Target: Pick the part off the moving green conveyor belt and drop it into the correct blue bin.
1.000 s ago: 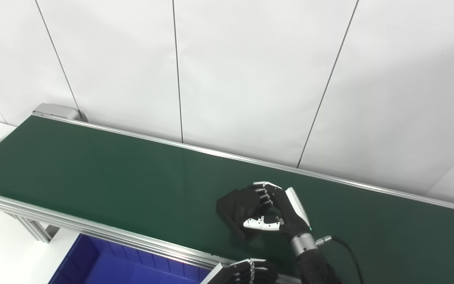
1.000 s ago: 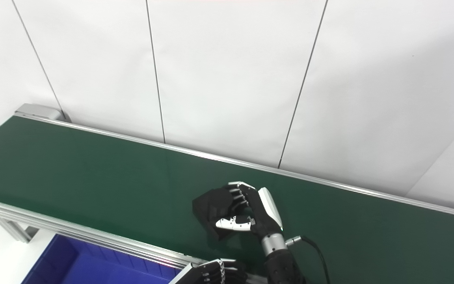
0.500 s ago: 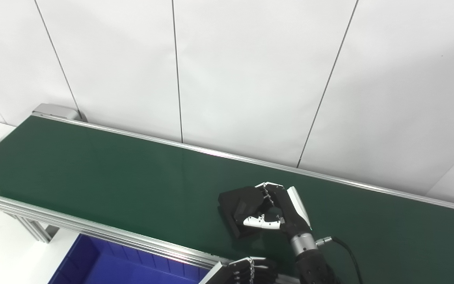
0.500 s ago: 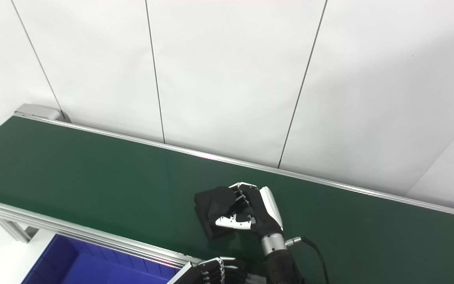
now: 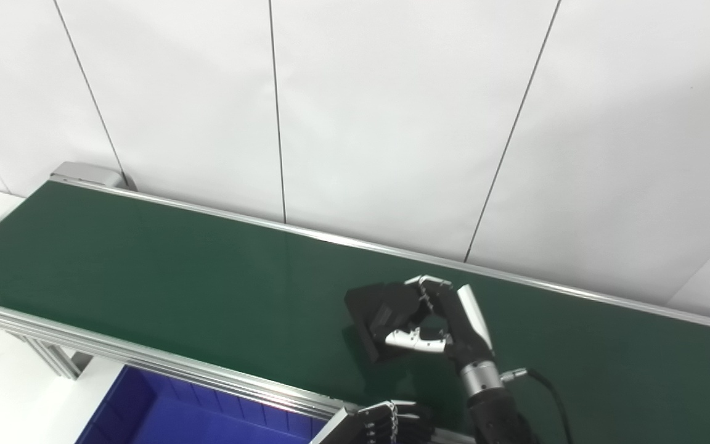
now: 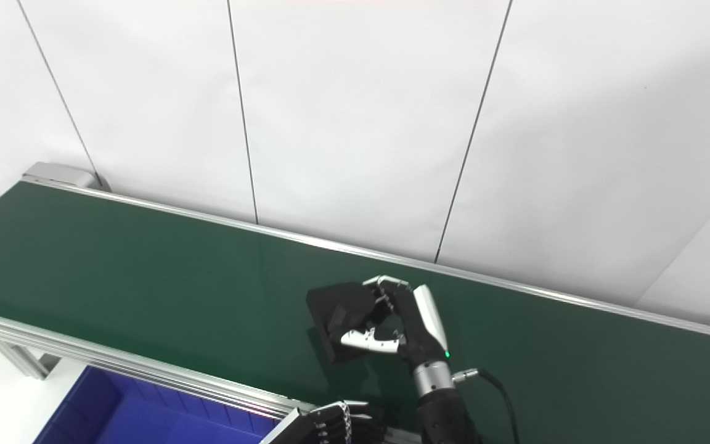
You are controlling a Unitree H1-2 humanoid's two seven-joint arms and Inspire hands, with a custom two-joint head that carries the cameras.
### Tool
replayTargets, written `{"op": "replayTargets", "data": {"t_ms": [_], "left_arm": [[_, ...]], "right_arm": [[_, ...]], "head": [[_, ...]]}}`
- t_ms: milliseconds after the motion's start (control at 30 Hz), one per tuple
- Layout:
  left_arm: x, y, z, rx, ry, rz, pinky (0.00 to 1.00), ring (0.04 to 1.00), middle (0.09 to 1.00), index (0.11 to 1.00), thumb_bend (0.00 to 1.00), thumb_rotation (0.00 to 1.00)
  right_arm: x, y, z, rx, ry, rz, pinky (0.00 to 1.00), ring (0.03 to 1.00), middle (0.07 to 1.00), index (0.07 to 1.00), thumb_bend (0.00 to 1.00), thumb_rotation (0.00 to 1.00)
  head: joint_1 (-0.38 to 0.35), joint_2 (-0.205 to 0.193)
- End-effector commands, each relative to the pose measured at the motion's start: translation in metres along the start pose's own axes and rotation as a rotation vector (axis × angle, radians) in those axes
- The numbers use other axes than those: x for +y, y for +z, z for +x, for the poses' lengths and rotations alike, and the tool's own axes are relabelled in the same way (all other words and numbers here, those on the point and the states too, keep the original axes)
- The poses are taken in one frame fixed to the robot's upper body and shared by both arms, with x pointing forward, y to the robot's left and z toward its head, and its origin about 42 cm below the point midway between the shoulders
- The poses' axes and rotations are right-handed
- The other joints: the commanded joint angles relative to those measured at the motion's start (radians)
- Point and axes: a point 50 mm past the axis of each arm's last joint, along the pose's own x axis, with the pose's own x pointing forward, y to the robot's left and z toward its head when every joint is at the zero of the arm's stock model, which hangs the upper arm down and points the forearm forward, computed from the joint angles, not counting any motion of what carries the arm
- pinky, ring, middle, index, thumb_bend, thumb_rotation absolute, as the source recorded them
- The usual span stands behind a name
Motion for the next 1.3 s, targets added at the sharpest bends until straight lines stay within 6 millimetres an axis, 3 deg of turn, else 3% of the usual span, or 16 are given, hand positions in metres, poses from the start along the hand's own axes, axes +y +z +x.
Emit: {"op": "replayTargets", "data": {"t_ms": [0, 333, 667, 833, 1067, 1267], "left_arm": [[0.001, 0.008, 0.004, -0.062, -0.008, 0.010, 0.71, 0.732, 0.732, 0.767, 0.96, 0.53], [0.006, 0.006, 0.002, -0.056, -0.011, 0.008, 0.73, 0.741, 0.736, 0.773, 0.96, 0.54], [0.010, 0.008, -0.004, -0.058, -0.009, 0.024, 0.72, 0.744, 0.736, 0.776, 0.95, 0.56], [0.015, 0.010, -0.007, -0.066, -0.009, 0.017, 0.73, 0.742, 0.737, 0.779, 0.95, 0.56], [0.027, 0.017, -0.011, -0.090, -0.015, -0.001, 0.73, 0.738, 0.739, 0.783, 0.96, 0.55], [0.037, 0.027, -0.014, -0.102, -0.014, -0.023, 0.73, 0.730, 0.728, 0.771, 0.97, 0.53]], "right_arm": [[-0.019, 0.029, 0.010, -0.144, -0.077, 0.027, 0.39, 0.439, 0.505, 0.497, 0.52, 0.00], [-0.080, 0.073, -0.023, -0.230, -0.204, 0.063, 0.39, 0.436, 0.507, 0.498, 0.52, 0.00], [-0.120, 0.101, -0.063, -0.306, -0.284, 0.035, 0.44, 0.456, 0.502, 0.484, 0.52, 0.00], [-0.128, 0.108, -0.093, -0.297, -0.306, 0.002, 0.41, 0.447, 0.501, 0.490, 0.52, 0.00], [-0.129, 0.112, -0.138, -0.272, -0.314, -0.024, 0.37, 0.432, 0.496, 0.507, 0.52, 0.00], [-0.117, 0.110, -0.177, -0.208, -0.364, 0.008, 0.39, 0.439, 0.502, 0.497, 0.52, 0.00]], "head": [[-0.007, 0.001], [-0.046, 0.003], [-0.132, 0.028], [-0.180, 0.053], [-0.284, 0.126], [-0.380, 0.196]]}}
